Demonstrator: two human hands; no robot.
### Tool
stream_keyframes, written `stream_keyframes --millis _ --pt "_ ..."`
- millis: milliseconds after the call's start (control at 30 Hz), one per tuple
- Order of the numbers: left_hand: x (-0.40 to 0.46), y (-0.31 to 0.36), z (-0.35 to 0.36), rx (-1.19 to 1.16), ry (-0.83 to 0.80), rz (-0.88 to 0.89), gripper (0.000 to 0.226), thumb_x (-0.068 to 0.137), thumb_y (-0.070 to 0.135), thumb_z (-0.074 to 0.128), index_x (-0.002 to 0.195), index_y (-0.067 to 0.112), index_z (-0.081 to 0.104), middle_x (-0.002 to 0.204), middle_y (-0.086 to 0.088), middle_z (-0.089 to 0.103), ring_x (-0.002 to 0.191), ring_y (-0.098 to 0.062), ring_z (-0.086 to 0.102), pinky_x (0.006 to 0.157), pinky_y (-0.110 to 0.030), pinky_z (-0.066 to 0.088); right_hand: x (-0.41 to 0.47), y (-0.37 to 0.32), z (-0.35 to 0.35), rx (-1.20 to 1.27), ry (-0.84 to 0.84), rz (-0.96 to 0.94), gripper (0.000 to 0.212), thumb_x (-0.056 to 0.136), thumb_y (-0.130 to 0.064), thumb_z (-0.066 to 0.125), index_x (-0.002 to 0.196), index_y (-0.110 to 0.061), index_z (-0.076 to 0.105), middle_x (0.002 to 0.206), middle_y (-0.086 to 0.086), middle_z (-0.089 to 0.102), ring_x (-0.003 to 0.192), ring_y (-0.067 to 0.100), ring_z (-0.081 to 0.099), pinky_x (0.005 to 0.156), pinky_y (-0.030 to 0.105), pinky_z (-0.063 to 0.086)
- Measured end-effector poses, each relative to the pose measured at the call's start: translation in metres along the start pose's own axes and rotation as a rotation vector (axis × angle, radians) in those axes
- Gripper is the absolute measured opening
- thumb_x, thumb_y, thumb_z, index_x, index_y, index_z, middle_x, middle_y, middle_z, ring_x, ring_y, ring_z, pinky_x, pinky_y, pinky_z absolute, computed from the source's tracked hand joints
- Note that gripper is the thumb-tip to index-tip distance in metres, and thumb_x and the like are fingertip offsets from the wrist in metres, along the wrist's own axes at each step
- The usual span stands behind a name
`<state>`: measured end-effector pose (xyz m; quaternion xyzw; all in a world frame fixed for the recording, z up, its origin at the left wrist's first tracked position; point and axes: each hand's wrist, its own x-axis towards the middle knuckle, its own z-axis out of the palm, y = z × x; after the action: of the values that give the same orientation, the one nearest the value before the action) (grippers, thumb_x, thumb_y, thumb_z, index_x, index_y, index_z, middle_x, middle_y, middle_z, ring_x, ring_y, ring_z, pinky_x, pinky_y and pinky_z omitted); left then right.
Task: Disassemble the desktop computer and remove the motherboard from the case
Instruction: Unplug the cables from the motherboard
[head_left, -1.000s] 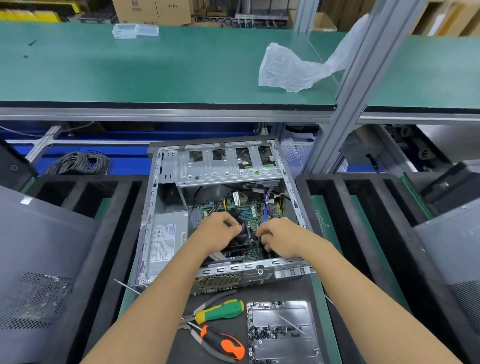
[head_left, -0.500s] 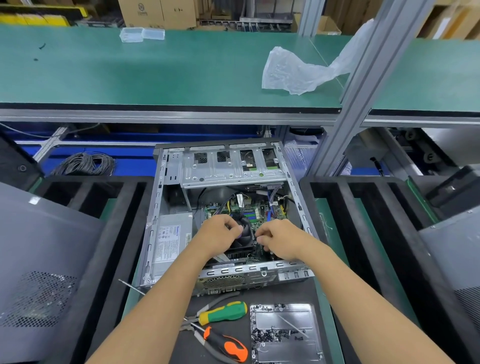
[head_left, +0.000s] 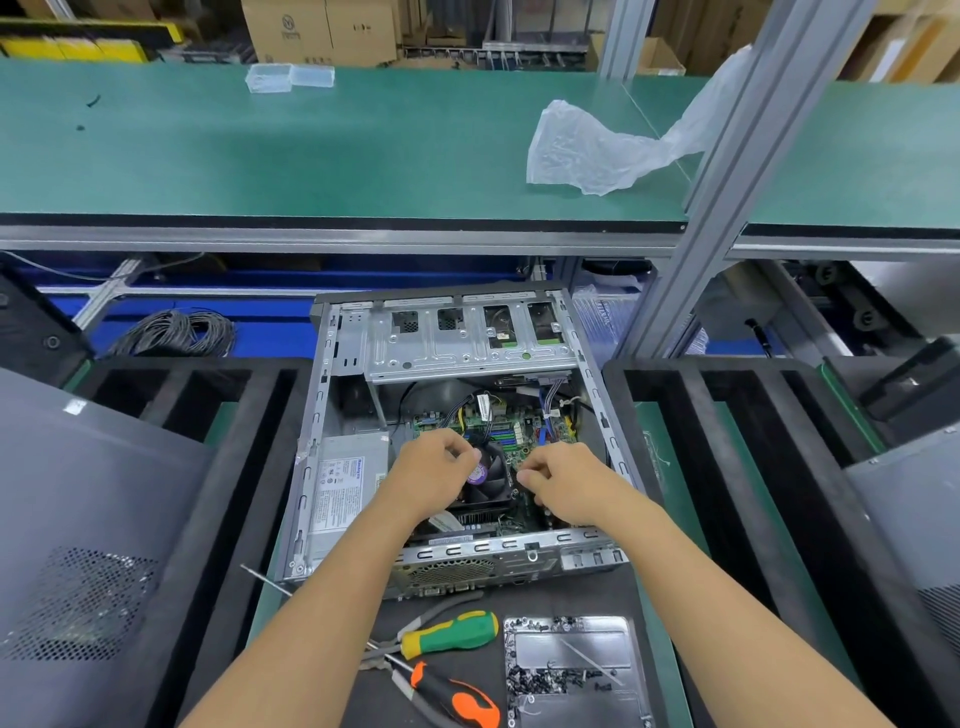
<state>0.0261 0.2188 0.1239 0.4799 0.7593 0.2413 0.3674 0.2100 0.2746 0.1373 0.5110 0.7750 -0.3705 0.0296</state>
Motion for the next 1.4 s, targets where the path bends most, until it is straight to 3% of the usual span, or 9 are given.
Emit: stream_keyframes --millis 267,400,500,633,767,867,1033,1233,1400 --pt "0.001 0.001 -0.001 -0.011 0.009 0.008 0.012 0.095 0.033 0.056 0.093 0.023 0.064 0.075 0.006 0.057 0.068 -0.007 0.055 0.060 -0.020 0.041 0.006 0.003 0.001 0.045 -0.008 0.066 0.024 0.101 -0.013 0.046 0.118 -0.014 0.064 0.108 0.011 0.063 0.072 0.009 0.066 0.050 0.011 0.043" --pt "0.006 0.001 0.007 -0.051 0.058 0.005 0.006 0.095 0.027 0.059 0.099 0.024 0.060 0.084 0.006 0.060 0.076 -0.009 0.058 0.060 -0.017 0.040 0.009 0.002 0.002 0.071 -0.008 0.082 0.036 0.097 0.003 0.036 0.118 -0.009 0.063 0.104 0.011 0.064 0.080 0.012 0.068 0.064 0.017 0.047" --pt "0.013 0.006 0.015 -0.102 0.084 0.019 0.029 0.093 0.026 0.063 0.120 0.019 0.056 0.102 0.004 0.058 0.098 -0.015 0.056 0.084 -0.027 0.047 0.013 0.000 0.004 0.094 0.003 0.076 0.028 0.100 -0.006 0.041 0.118 -0.009 0.062 0.105 0.012 0.064 0.079 0.014 0.069 0.058 0.016 0.045" --pt "0.026 0.015 0.026 0.035 0.063 -0.014 0.048 0.093 0.034 0.062 0.137 0.021 0.049 0.133 -0.002 0.052 0.130 -0.024 0.036 0.109 -0.044 0.035 0.015 0.001 0.009 0.127 0.019 0.074 0.030 0.100 -0.003 0.040 0.121 -0.005 0.062 0.097 0.012 0.066 0.074 0.015 0.065 0.058 0.014 0.044" --pt "0.032 0.013 0.029 0.050 0.084 -0.044 0.009 0.096 0.033 0.057 0.093 0.028 0.062 0.103 -0.006 0.067 0.101 -0.024 0.056 0.090 -0.039 0.049 0.013 0.007 0.003 0.062 0.015 0.067 0.032 0.097 0.001 0.041 0.121 -0.005 0.062 0.105 0.014 0.063 0.089 0.025 0.065 0.073 0.021 0.053" --pt "0.036 0.011 0.021 -0.008 0.146 -0.036 0.012 0.099 0.027 0.052 0.094 0.019 0.059 0.091 -0.005 0.068 0.078 -0.020 0.059 0.076 -0.033 0.049 0.013 0.011 -0.001 -0.069 -0.065 0.090 0.033 0.098 -0.001 0.040 0.117 -0.010 0.066 0.125 0.017 0.056 0.109 0.028 0.062 0.092 0.041 0.053" --pt "0.039 0.006 0.008 -0.003 0.249 -0.049 0.015 0.100 0.022 0.050 0.099 0.013 0.061 0.088 -0.005 0.065 0.084 -0.026 0.061 0.078 -0.036 0.049 0.017 0.008 0.004 -0.248 -0.306 0.057 0.025 0.098 -0.013 0.054 0.118 -0.008 0.069 0.120 0.012 0.066 0.098 0.029 0.067 0.088 0.035 0.054" --pt "0.035 -0.001 0.015 0.017 0.180 -0.014 0.011 0.099 0.026 0.055 0.099 0.019 0.064 0.088 0.007 0.060 0.075 -0.008 0.053 0.067 -0.022 0.038 0.034 -0.001 0.015 -0.397 -0.531 0.042 0.036 0.099 -0.021 0.056 0.133 -0.013 0.060 0.134 0.006 0.060 0.111 0.027 0.058 0.091 0.032 0.048" --pt "0.036 -0.010 0.023 0.003 0.163 0.059 0.017 0.098 0.026 0.055 0.105 0.015 0.065 0.105 0.001 0.060 0.093 -0.014 0.054 0.081 -0.024 0.039 0.039 0.000 0.025 -0.447 -0.488 0.093 0.022 0.101 -0.032 0.051 0.102 -0.013 0.062 0.100 0.011 0.059 0.084 0.023 0.051 0.075 0.032 0.044"
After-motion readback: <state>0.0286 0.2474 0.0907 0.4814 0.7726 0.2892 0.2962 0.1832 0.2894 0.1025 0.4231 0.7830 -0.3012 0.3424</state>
